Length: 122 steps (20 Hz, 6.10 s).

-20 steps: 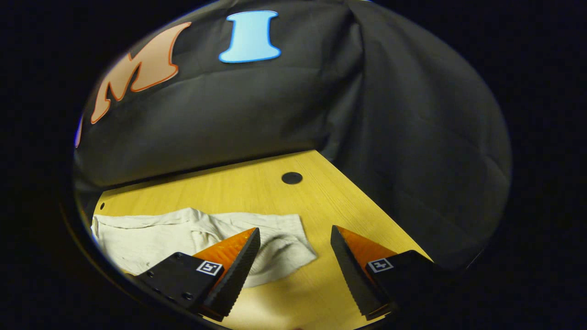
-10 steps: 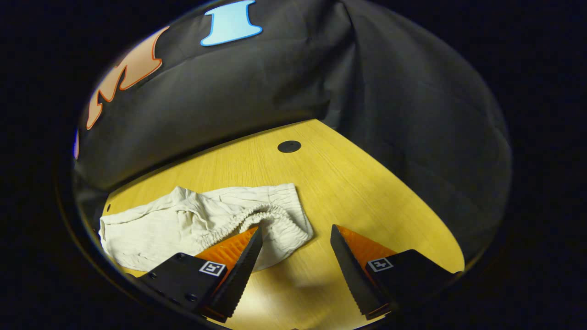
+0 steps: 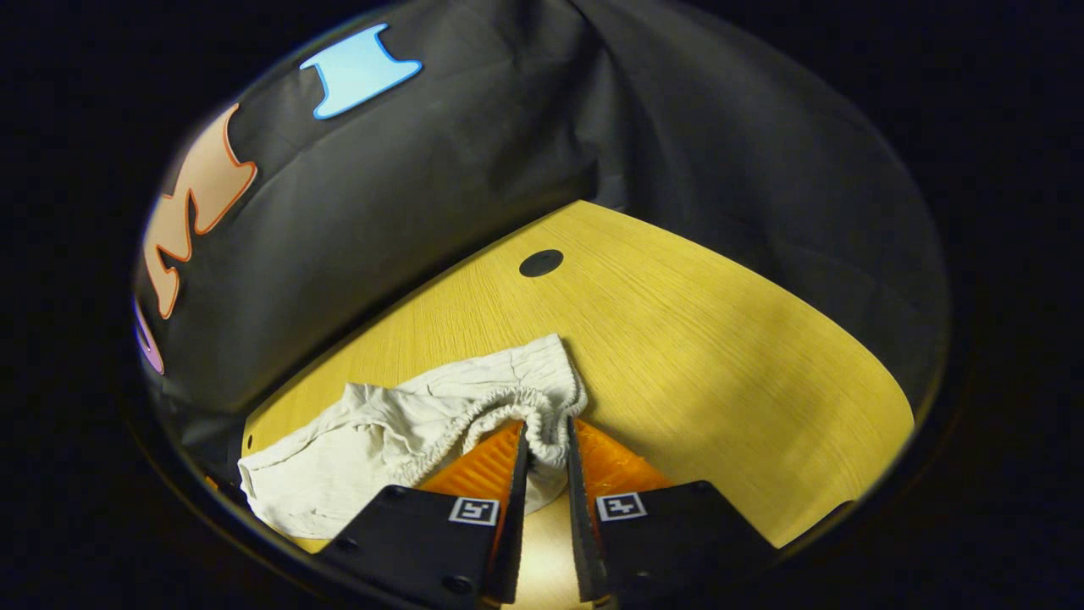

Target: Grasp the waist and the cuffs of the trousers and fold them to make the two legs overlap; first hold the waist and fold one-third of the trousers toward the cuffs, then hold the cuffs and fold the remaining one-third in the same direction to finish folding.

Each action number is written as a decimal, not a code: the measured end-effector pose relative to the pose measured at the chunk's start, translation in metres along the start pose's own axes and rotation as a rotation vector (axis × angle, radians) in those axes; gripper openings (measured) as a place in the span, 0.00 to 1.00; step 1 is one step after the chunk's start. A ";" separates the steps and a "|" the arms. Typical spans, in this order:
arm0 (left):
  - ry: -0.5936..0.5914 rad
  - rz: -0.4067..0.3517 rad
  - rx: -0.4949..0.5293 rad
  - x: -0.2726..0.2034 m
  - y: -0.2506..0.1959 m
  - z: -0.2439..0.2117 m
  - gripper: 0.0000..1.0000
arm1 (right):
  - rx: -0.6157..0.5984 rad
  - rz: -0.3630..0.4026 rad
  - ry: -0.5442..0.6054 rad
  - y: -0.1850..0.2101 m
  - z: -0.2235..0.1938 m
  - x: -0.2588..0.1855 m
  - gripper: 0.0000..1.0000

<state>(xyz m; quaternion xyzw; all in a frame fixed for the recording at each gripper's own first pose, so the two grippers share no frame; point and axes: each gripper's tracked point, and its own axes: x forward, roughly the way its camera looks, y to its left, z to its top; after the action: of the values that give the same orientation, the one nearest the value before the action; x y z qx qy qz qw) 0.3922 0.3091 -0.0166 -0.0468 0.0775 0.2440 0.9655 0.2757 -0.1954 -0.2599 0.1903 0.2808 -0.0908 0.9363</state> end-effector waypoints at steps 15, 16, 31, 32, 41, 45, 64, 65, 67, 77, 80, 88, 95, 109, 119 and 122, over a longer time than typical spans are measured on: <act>0.006 -0.014 0.015 0.005 0.086 -0.003 0.96 | -0.204 0.108 -0.280 0.088 0.076 -0.174 0.22; 0.005 -0.027 0.014 0.007 0.091 -0.003 0.96 | -0.207 0.125 -0.291 0.093 0.082 -0.193 0.22; 0.132 -0.059 -0.027 0.058 0.191 -0.056 0.96 | -0.532 0.408 -0.139 0.071 0.109 -0.263 0.22; 0.144 -0.058 -0.032 0.060 0.192 -0.061 0.96 | -0.546 0.417 -0.109 0.070 0.110 -0.266 0.20; 0.221 -0.045 -0.025 0.073 0.210 -0.089 0.96 | -0.544 0.406 -0.066 0.045 0.178 -0.312 0.93; 0.256 -0.033 0.002 0.080 0.211 -0.099 0.96 | -0.510 0.354 -0.097 0.033 0.202 -0.325 0.97; 0.180 -0.071 -0.041 0.098 0.170 -0.074 0.00 | -0.498 0.238 -0.132 -0.046 0.266 -0.358 0.94; 0.164 -0.078 -0.062 0.096 0.165 -0.066 0.00 | -0.494 0.240 -0.136 -0.051 0.269 -0.360 0.94; 0.145 -0.091 -0.099 0.087 0.153 -0.046 0.00 | -0.479 0.239 -0.144 -0.061 0.278 -0.363 0.93; -0.001 -0.283 -0.061 0.039 -0.006 0.056 0.00 | -0.475 0.208 -0.160 -0.140 0.327 -0.368 0.97; -0.038 -0.350 -0.032 0.014 -0.066 0.078 0.00 | -0.485 0.196 -0.162 -0.170 0.342 -0.371 0.97; -0.050 -0.556 0.072 -0.023 -0.249 0.081 0.00 | -0.482 0.164 -0.172 -0.240 0.376 -0.375 0.93; 0.051 -0.622 0.210 -0.024 -0.323 -0.014 0.06 | -0.474 0.157 -0.166 -0.278 0.390 -0.379 0.94; -0.019 -0.513 0.085 -0.071 -0.222 0.024 0.96 | -0.493 0.353 -0.270 -0.205 0.394 -0.440 0.97; -0.034 -0.449 0.104 -0.115 -0.134 0.023 0.95 | -0.433 0.351 -0.263 -0.182 0.361 -0.490 0.96; -0.036 -0.451 0.103 -0.120 -0.124 0.023 0.95 | -0.422 0.332 -0.282 -0.182 0.363 -0.496 0.97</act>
<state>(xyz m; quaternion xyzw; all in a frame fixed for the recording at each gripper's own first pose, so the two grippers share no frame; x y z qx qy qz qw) 0.3506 0.1477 0.0333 -0.0094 0.0603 0.0187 0.9980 -0.0056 -0.4780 0.2421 0.0205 0.1257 0.0982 0.9870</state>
